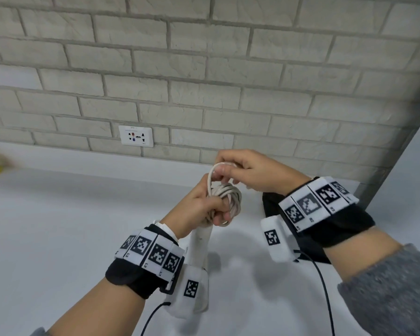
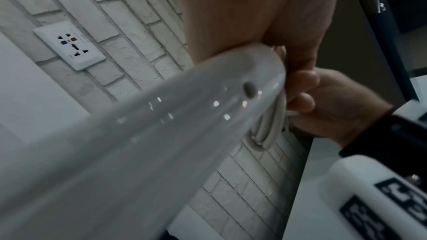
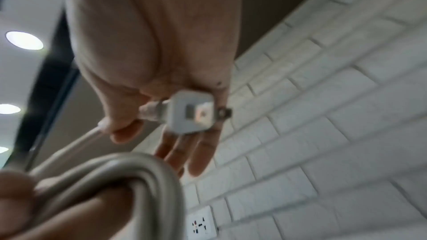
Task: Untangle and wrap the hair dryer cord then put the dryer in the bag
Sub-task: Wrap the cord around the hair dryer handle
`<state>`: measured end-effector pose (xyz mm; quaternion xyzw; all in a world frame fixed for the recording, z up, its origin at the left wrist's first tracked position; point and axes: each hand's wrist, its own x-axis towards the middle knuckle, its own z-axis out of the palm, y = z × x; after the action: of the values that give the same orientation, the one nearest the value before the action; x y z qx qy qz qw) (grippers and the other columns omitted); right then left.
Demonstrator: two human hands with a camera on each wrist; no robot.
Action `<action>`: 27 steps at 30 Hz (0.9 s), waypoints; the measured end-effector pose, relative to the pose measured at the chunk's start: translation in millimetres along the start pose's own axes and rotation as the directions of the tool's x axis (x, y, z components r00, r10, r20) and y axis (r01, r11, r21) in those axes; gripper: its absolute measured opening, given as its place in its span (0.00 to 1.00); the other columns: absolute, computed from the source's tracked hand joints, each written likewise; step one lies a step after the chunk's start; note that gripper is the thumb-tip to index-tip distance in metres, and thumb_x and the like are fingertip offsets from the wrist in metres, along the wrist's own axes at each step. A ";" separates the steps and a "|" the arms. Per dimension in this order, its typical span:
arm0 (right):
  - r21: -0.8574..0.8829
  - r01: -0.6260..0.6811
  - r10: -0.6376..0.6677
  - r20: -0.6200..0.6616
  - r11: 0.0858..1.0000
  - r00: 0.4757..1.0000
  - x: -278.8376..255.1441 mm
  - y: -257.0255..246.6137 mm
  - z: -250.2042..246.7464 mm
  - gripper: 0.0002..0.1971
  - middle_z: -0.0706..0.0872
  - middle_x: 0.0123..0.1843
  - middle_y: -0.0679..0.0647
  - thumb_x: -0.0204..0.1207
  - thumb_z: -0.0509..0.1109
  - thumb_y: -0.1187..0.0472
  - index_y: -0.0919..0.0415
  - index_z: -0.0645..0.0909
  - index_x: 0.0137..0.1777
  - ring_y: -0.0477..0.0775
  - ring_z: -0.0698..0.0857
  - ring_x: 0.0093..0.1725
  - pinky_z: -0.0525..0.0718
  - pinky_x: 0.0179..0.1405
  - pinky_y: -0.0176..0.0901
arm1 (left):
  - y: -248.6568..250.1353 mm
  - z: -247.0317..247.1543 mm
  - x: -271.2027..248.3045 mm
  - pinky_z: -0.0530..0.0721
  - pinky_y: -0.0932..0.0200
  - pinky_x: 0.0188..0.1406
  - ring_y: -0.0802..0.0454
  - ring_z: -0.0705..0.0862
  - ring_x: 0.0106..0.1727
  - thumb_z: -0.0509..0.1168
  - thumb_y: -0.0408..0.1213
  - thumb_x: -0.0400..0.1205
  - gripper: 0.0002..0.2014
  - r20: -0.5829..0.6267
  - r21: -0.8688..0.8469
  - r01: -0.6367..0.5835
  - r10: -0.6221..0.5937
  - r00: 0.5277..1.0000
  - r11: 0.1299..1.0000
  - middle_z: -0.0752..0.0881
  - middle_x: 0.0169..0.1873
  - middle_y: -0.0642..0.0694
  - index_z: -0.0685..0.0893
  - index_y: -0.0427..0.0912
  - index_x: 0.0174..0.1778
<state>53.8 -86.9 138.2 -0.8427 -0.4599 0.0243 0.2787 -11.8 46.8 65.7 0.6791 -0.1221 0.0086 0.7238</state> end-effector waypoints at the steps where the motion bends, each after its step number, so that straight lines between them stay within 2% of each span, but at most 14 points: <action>1: 0.062 -0.031 0.030 0.013 0.998 0.999 1.6 3.1 3.1 0.12 0.85 0.40 0.50 0.81 0.60 0.57 0.65 0.80 0.50 0.44 0.81 0.36 0.78 0.27 0.32 | 0.8 -3.0 -0.3 0.76 0.59 0.24 0.52 0.76 0.19 0.59 0.24 0.67 0.26 -0.002 -0.020 0.020 -0.020 1.000 1.000 0.81 0.22 0.42 0.69 0.40 0.62; 3: 0.096 -0.024 0.024 -0.002 0.995 1.000 4.7 7.8 8.9 0.13 0.80 0.36 0.49 0.81 0.60 0.56 0.66 0.79 0.50 0.37 0.75 0.27 0.72 0.20 0.28 | 2.8 -7.2 -0.6 0.79 0.59 0.26 0.50 0.77 0.21 0.57 0.24 0.64 0.28 0.013 -0.014 0.042 -0.042 0.999 0.999 0.82 0.22 0.43 0.70 0.41 0.62; 6: 0.170 0.017 -0.010 -0.040 0.985 0.999 8.5 14.0 12.5 0.12 0.83 0.41 0.63 0.80 0.61 0.57 0.65 0.82 0.50 0.37 0.76 0.22 0.71 0.17 0.28 | 4.3 -11.2 -1.1 0.75 0.62 0.29 0.51 0.75 0.26 0.58 0.24 0.62 0.29 0.001 0.014 0.051 -0.051 0.999 0.999 0.79 0.24 0.45 0.72 0.44 0.62; 7: 0.195 0.024 -0.013 -0.057 0.981 0.998 9.6 16.7 13.5 0.11 0.83 0.41 0.62 0.80 0.63 0.59 0.65 0.83 0.50 0.38 0.77 0.22 0.73 0.18 0.29 | 3.8 -12.9 -0.6 0.73 0.61 0.30 0.51 0.74 0.28 0.58 0.25 0.62 0.30 -0.021 0.006 0.056 -0.056 0.998 0.998 0.77 0.26 0.45 0.72 0.44 0.62; 10: 0.163 0.016 0.002 -0.106 0.987 0.994 10.8 26.2 22.1 0.08 0.80 0.35 0.49 0.78 0.66 0.60 0.63 0.85 0.48 0.42 0.78 0.29 0.78 0.32 0.38 | 0.8 -16.6 -0.6 0.78 0.63 0.30 0.53 0.79 0.30 0.60 0.25 0.63 0.32 -0.055 -0.042 0.042 -0.044 0.998 0.998 0.76 0.35 0.39 0.71 0.42 0.67; 13: 0.220 0.002 0.031 -0.146 0.976 0.989 8.5 33.7 36.2 0.07 0.84 0.35 0.54 0.80 0.62 0.62 0.60 0.82 0.46 0.55 0.81 0.35 0.80 0.39 0.51 | -0.9 -16.5 -1.7 0.82 0.67 0.38 0.59 0.84 0.37 0.65 0.31 0.71 0.26 -0.085 0.081 -0.020 0.027 0.996 0.997 0.83 0.42 0.46 0.71 0.42 0.67; 14: 0.265 -0.002 0.053 -0.184 0.964 0.981 7.3 34.6 39.5 0.07 0.84 0.36 0.54 0.81 0.61 0.62 0.59 0.81 0.45 0.55 0.81 0.37 0.81 0.42 0.52 | -1.8 -16.2 -1.6 0.83 0.68 0.40 0.61 0.85 0.39 0.66 0.33 0.75 0.22 -0.119 0.145 -0.048 0.066 0.991 0.988 0.84 0.43 0.49 0.72 0.42 0.66; 18: 0.494 0.002 0.168 -0.300 0.869 0.939 6.3 30.7 49.6 0.11 0.79 0.34 0.55 0.82 0.58 0.65 0.55 0.77 0.39 0.55 0.77 0.36 0.79 0.41 0.49 | -5.0 -13.8 -3.6 0.82 0.69 0.36 0.66 0.83 0.36 0.63 0.35 0.81 0.09 -0.292 0.376 -0.109 0.229 0.929 0.920 0.84 0.40 0.54 0.75 0.43 0.56; 20: 0.565 -0.007 0.211 -0.297 0.825 0.931 7.0 27.2 55.2 0.11 0.79 0.34 0.56 0.82 0.58 0.64 0.56 0.77 0.39 0.55 0.77 0.35 0.78 0.38 0.46 | -6.6 -11.1 -6.2 0.79 0.68 0.36 0.65 0.80 0.35 0.58 0.37 0.83 0.05 -0.271 0.495 -0.117 0.281 0.921 0.861 0.83 0.38 0.55 0.75 0.45 0.54; 22: 0.632 -0.008 0.251 -0.296 0.775 0.922 7.2 24.8 60.4 0.11 0.80 0.34 0.57 0.82 0.58 0.63 0.58 0.78 0.39 0.54 0.78 0.34 0.78 0.37 0.44 | -6.2 -8.8 -8.4 0.76 0.71 0.34 0.66 0.78 0.34 0.55 0.37 0.85 0.05 -0.245 0.532 -0.128 0.297 0.923 0.837 0.81 0.36 0.55 0.74 0.46 0.53; 25: 0.686 0.034 0.289 -0.350 0.727 0.891 7.8 22.4 64.8 0.10 0.80 0.36 0.60 0.82 0.58 0.63 0.58 0.78 0.40 0.58 0.78 0.36 0.79 0.38 0.48 | -1.7 -8.7 -9.8 0.75 0.72 0.31 0.65 0.76 0.32 0.52 0.36 0.85 0.06 -0.213 0.541 -0.116 0.269 0.939 0.833 0.78 0.35 0.53 0.73 0.45 0.54; 27: 0.700 0.070 0.291 -0.383 0.711 0.877 6.9 20.8 65.8 0.09 0.79 0.35 0.56 0.82 0.58 0.63 0.56 0.77 0.41 0.57 0.77 0.35 0.78 0.34 0.45 | 0.5 -9.9 -9.6 0.74 0.72 0.28 0.61 0.75 0.30 0.52 0.33 0.84 0.06 -0.214 0.554 -0.084 0.239 0.947 0.829 0.78 0.34 0.51 0.72 0.43 0.55</action>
<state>54.1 -60.7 73.9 -0.6823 -0.2825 0.0089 0.6742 -19.5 58.0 63.9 0.8337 -0.0710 0.1978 0.5106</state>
